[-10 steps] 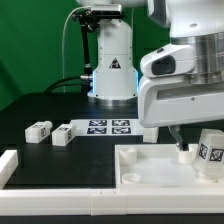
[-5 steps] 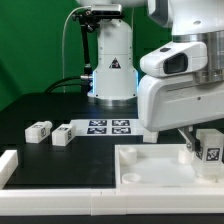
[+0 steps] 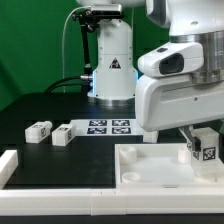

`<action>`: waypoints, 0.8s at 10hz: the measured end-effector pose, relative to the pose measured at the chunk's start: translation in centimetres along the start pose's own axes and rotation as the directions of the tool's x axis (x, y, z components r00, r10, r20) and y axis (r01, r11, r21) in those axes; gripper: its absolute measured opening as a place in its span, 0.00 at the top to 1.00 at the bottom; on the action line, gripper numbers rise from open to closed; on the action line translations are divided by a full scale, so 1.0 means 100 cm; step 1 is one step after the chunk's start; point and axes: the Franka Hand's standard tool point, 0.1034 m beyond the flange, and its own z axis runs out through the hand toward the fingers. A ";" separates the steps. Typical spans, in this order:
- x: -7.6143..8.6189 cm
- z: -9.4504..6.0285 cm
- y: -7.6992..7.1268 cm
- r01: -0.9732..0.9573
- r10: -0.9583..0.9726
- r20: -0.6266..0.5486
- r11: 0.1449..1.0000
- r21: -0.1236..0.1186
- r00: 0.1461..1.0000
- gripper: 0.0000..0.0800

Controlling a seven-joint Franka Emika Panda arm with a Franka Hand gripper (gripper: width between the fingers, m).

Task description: Assemble one leg

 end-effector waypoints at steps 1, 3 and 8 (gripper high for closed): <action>0.000 0.000 0.002 -0.109 0.109 0.000 0.994 -0.001 0.994 0.63; 0.000 0.001 0.006 -0.458 0.458 -0.013 0.889 0.001 0.889 0.63; 0.000 0.001 0.009 -0.934 0.934 -0.015 0.357 0.009 0.357 0.63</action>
Offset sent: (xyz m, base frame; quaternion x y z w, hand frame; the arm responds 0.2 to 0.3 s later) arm 0.0006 -0.0010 -0.0038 -0.0353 0.0353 0.3827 0.9225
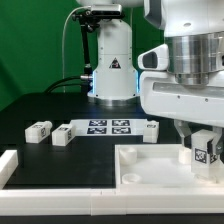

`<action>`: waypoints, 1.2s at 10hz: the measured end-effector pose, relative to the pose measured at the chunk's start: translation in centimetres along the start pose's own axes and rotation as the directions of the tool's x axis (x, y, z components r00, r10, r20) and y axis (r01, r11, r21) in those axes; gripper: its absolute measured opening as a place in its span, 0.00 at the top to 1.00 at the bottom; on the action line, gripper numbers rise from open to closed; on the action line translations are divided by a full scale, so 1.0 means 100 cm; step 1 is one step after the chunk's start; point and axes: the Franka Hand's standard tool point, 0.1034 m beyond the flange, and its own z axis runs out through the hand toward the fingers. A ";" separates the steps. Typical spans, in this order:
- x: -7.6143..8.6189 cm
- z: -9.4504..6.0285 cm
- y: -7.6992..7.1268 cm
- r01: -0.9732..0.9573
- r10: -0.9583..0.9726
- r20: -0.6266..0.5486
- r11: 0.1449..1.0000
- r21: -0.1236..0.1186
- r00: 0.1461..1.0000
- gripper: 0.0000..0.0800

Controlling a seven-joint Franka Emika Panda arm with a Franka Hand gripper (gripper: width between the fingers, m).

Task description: Assemble one leg

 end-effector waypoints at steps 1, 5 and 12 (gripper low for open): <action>0.000 0.000 0.001 -0.108 0.108 -0.002 0.994 -0.002 0.994 0.63; 0.000 0.001 0.001 -0.216 0.216 0.003 0.976 -0.004 0.976 0.51; -0.009 0.004 0.001 0.393 -0.393 0.009 0.920 -0.005 0.920 0.19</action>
Offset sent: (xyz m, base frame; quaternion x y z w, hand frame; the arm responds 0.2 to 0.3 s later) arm 0.0000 0.0000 0.0000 0.0000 0.0000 0.0899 0.9960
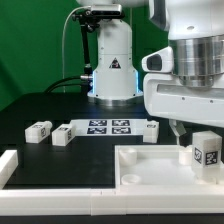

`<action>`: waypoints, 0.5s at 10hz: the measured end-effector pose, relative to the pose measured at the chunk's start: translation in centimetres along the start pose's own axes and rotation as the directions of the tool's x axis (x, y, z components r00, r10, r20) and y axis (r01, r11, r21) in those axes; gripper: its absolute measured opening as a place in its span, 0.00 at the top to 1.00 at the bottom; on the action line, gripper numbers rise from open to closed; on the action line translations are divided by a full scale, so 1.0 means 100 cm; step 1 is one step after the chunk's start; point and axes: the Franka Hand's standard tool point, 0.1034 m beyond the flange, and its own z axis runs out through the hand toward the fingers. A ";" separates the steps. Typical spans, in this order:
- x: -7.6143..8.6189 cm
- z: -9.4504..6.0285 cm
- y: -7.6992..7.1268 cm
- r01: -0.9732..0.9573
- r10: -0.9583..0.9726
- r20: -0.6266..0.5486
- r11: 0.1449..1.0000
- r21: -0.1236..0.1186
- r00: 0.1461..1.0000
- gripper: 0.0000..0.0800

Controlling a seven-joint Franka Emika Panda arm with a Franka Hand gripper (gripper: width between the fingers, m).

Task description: Assemble one leg

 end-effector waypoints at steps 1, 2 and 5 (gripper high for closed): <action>0.000 0.000 0.000 0.102 -0.102 0.000 0.995 -0.001 0.995 0.19; -0.001 0.000 0.000 0.227 -0.227 0.000 0.974 -0.001 0.974 0.19; -0.001 0.000 0.000 0.484 -0.484 0.002 0.875 -0.002 0.875 0.19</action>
Offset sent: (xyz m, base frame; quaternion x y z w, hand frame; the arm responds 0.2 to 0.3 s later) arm -0.0078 0.0056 0.0011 0.0004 -0.0185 -0.1668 0.9858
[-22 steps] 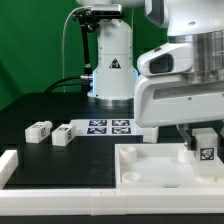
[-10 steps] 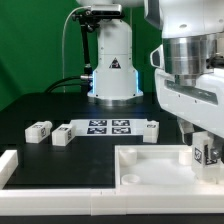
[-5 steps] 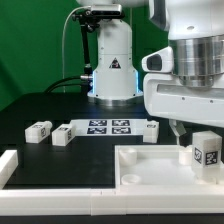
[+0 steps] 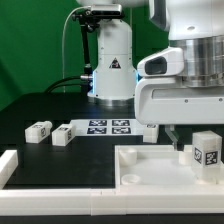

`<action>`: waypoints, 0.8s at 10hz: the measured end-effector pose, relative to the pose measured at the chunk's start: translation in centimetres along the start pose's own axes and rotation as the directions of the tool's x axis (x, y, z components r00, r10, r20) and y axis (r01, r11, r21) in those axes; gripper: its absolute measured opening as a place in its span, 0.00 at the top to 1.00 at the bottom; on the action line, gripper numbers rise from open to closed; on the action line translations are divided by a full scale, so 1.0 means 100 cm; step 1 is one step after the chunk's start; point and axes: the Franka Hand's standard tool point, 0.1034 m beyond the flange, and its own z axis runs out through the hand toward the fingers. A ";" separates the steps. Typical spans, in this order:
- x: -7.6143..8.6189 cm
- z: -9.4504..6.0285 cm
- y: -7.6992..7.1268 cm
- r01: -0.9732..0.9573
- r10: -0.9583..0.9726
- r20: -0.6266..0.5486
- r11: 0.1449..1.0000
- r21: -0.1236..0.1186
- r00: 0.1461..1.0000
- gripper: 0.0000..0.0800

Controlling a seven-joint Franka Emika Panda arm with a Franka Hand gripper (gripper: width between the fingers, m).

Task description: Assemble one leg

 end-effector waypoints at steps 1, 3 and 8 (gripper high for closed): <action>0.000 0.000 0.000 0.087 -0.087 0.000 0.996 -0.003 0.996 0.19; 0.001 0.000 0.001 0.281 -0.281 0.000 0.960 -0.009 0.960 0.19; 0.000 0.000 0.002 0.246 -0.246 0.000 0.969 -0.008 0.969 0.64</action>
Offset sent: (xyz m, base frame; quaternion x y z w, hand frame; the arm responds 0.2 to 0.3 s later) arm 0.0000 0.0000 0.0000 0.0000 0.0000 -0.0899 0.9960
